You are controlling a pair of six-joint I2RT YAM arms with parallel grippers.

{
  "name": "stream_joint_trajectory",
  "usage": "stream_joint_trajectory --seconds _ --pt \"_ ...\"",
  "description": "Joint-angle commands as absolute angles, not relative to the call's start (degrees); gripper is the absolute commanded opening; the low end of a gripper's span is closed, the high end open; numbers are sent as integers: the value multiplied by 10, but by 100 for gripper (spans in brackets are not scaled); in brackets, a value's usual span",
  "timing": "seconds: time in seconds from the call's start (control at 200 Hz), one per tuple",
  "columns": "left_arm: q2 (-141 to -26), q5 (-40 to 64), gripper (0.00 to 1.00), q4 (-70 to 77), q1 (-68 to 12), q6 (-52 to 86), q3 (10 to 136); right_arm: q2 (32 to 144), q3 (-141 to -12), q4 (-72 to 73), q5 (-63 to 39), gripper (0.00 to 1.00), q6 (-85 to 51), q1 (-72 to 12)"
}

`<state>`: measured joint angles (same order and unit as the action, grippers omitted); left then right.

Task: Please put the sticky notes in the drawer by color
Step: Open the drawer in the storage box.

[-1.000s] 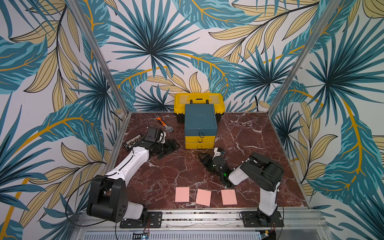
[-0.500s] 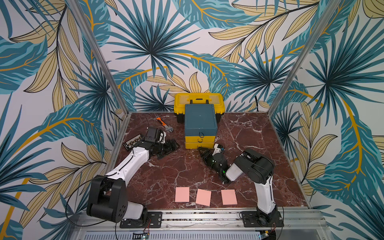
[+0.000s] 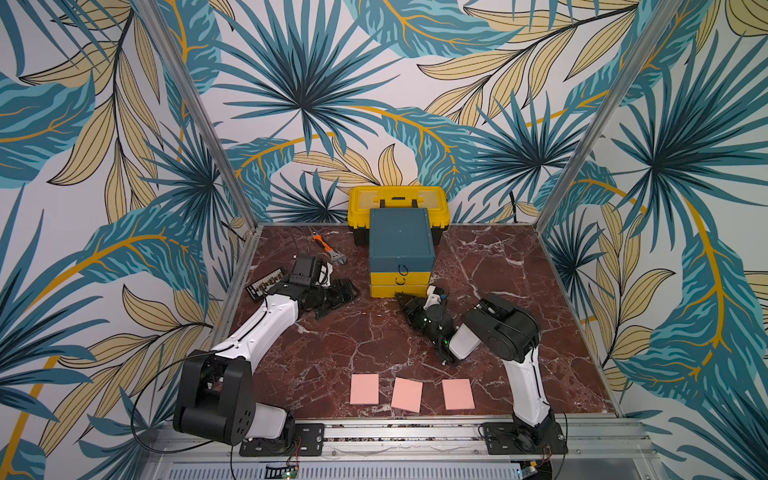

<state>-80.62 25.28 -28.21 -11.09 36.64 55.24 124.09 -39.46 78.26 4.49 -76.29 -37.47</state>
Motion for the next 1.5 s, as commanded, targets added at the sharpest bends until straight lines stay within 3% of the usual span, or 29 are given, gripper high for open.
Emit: stream_joint_trajectory --seconds 0.0,0.656,0.886,1.017,1.092,1.492 --pt "-802 260 87 -269 -108 359 544 1276 -391 749 55 50 -758 -372" --pt "-804 257 87 -271 -106 356 541 1304 -422 775 55 45 -773 -367" --pt "-802 256 87 -274 -106 356 543 1305 -423 769 60 34 -767 -367" --pt "-803 255 87 -276 -105 356 544 1303 -423 767 60 18 -764 -367" --pt "-803 253 88 -277 -105 355 546 1302 -423 771 57 13 -764 -367" --pt "-802 250 88 -284 -105 356 550 1278 -397 778 50 12 -768 -371"
